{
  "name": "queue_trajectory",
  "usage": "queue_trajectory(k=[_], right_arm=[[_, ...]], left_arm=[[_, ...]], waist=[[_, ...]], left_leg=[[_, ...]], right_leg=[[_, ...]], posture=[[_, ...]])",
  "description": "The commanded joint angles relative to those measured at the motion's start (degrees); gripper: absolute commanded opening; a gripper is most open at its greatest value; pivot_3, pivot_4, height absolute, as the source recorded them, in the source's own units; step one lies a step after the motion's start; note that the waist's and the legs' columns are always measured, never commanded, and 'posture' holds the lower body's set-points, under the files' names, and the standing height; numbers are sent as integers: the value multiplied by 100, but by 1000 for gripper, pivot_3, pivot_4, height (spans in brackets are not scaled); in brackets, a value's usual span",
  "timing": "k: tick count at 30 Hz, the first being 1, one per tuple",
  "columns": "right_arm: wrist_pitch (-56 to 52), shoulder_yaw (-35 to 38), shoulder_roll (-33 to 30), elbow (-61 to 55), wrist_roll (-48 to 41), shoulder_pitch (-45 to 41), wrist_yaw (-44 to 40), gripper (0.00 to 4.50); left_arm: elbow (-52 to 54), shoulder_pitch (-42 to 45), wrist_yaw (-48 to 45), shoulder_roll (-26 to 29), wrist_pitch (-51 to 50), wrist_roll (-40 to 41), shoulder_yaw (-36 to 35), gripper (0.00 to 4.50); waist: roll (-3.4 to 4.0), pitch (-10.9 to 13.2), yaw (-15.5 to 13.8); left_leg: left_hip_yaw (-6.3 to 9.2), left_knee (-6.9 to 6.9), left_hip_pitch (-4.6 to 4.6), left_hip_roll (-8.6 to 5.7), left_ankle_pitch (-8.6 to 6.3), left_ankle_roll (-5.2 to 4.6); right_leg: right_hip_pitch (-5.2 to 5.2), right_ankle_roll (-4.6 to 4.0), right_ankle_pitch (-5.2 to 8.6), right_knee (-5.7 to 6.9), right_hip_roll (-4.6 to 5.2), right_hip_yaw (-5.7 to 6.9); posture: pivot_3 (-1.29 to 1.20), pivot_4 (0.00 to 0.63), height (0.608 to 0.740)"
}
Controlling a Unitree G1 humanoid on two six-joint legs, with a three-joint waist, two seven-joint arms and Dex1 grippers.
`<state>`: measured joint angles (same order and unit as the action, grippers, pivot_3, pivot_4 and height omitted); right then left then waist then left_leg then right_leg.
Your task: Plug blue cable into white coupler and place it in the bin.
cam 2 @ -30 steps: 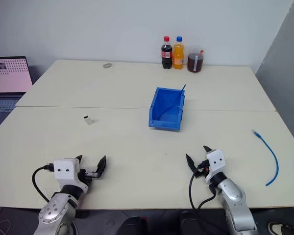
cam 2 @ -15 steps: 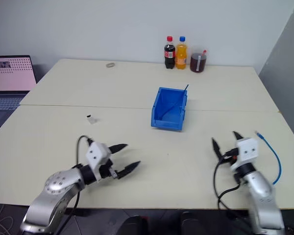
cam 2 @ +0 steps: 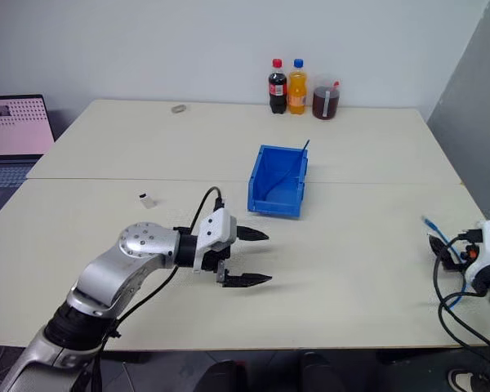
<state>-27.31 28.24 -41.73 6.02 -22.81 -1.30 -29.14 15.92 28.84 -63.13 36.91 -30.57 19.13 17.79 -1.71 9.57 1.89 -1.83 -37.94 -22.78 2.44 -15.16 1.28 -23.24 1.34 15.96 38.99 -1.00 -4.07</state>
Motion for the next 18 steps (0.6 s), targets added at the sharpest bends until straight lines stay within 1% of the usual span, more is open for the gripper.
queue_trajectory(k=[1, 7, 11, 14, 15, 16, 17, 18], right_arm=[[-76, 203, -229, 317, -89, -99, -260, 4432], [134, 47, -448, 1215, 137, -251, -465, 4432], [69, -71, -506, 1536, 226, -426, -548, 4432], [-89, -211, -576, 1809, 352, -579, -532, 3922], [-172, -234, -595, 1915, 338, -631, -569, 3570], [-197, -295, -630, 1972, 353, -637, -665, 3416], [-233, -377, -672, 2008, 381, -624, -753, 3082], [-256, -434, -701, 2025, 400, -612, -816, 2862]], left_arm=[[22, 251, -144, -48, 67, -46, 100, 4500], [-198, 478, -274, -164, 189, -107, 174, 4500], [-287, 502, -322, -195, 295, -178, 189, 4500], [-320, 496, -340, -212, 332, -194, 185, 4500], [-327, 473, -359, -200, 359, -204, 186, 4500], [-317, 429, -406, -157, 383, -207, 187, 4500], [-330, 385, -434, -100, 423, -240, 173, 4500], [-340, 355, -455, -64, 450, -267, 160, 4500]], waist=[[0, 0, 0], [2, 0, -4], [3, 0, 2], [3, 0, 8], [3, 0, 7], [3, 0, 7], [3, 0, 2], [3, 0, -2]], left_leg=[[0, -1, 0, 0, 0, 0], [0, -2, 0, 1, 0, 0], [-1, -2, 1, -1, 0, 0], [-2, -2, 1, 1, 0, 0], [-1, -3, 1, 1, 0, 0], [-1, -4, 1, 2, 0, 0], [-2, -5, 2, 1, 0, 0], [-1, -5, 1, 1, 1, 0]], right_leg=[[0, 0, 0, 0, 0, -1], [0, 1, 0, 1, 2, -1], [0, 2, -1, 0, 1, -1], [0, 2, -1, 1, 0, -2], [0, 2, -1, 1, 1, -2], [1, 3, -1, 1, 1, -1], [2, 5, -2, 1, 1, -2], [2, 5, -3, 1, 2, -2]], posture=[[0, 150, 740], [0, 150, 740], [0, 150, 740], [0, 150, 740], [0, 150, 740], [0, 150, 740], [0, 150, 740], [0, 150, 740]])
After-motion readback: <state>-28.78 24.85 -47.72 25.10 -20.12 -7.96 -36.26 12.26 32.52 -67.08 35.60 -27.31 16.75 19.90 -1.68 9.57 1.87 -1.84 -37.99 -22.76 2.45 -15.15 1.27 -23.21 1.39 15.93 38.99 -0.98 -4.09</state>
